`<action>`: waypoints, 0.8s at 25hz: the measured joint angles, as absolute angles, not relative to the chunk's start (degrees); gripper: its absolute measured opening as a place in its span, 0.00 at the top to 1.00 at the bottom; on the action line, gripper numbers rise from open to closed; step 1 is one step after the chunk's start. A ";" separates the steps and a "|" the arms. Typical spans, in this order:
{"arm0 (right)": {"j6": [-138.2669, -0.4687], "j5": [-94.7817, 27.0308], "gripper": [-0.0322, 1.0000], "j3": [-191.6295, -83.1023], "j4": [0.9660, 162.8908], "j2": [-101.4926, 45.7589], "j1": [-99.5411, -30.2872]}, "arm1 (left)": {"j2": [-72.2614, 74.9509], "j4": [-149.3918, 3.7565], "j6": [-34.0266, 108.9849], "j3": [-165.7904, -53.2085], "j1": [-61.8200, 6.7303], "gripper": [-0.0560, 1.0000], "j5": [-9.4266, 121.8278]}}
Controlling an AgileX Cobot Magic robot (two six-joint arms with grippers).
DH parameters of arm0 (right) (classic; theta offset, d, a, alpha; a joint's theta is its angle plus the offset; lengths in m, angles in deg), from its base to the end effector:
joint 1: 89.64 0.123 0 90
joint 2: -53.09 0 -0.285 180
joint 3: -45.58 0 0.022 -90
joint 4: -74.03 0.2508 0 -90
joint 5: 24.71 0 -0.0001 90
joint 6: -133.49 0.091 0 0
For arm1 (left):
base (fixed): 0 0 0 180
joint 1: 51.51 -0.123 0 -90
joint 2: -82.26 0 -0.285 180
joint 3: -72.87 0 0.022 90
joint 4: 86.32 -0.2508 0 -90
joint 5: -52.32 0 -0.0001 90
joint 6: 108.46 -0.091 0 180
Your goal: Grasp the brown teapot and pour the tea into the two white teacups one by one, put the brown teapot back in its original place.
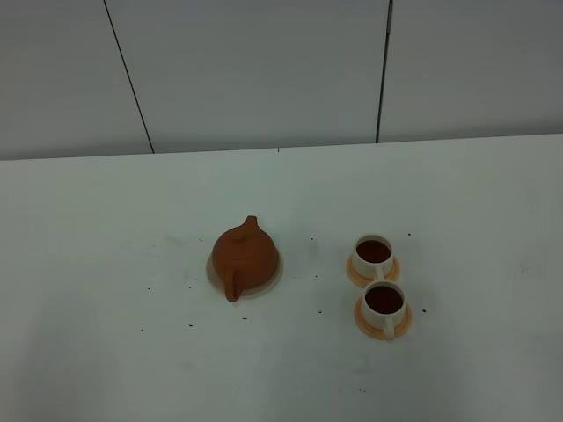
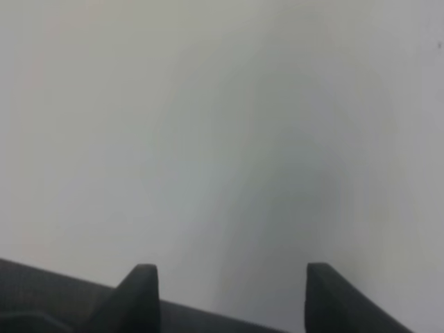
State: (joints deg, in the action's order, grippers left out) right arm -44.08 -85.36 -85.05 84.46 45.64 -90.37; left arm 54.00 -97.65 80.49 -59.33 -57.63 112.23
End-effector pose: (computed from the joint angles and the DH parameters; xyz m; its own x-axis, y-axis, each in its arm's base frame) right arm -0.0046 0.0144 0.2747 -0.4678 0.1363 -0.8733 -0.0668 0.9798 0.1887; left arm 0.0480 0.0207 0.2757 -0.6953 -0.1301 -0.7069 -0.2630 0.9613 0.0817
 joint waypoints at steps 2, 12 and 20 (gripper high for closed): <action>-44.08 -85.36 0.62 -85.05 84.46 45.64 -90.37 | 55.48 -97.77 80.49 -59.33 -57.63 0.45 112.28; -44.08 -85.36 0.62 -85.05 84.46 45.64 -90.37 | 57.86 -97.94 80.62 -59.33 -54.29 0.45 112.28; -44.08 -85.36 0.62 -85.05 84.46 45.64 -90.37 | 65.75 -98.08 80.62 -58.94 -53.92 0.44 112.28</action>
State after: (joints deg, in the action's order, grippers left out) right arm -44.08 -85.36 -85.05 84.46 45.64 -90.37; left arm 65.75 -98.08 80.62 -58.94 -53.92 112.28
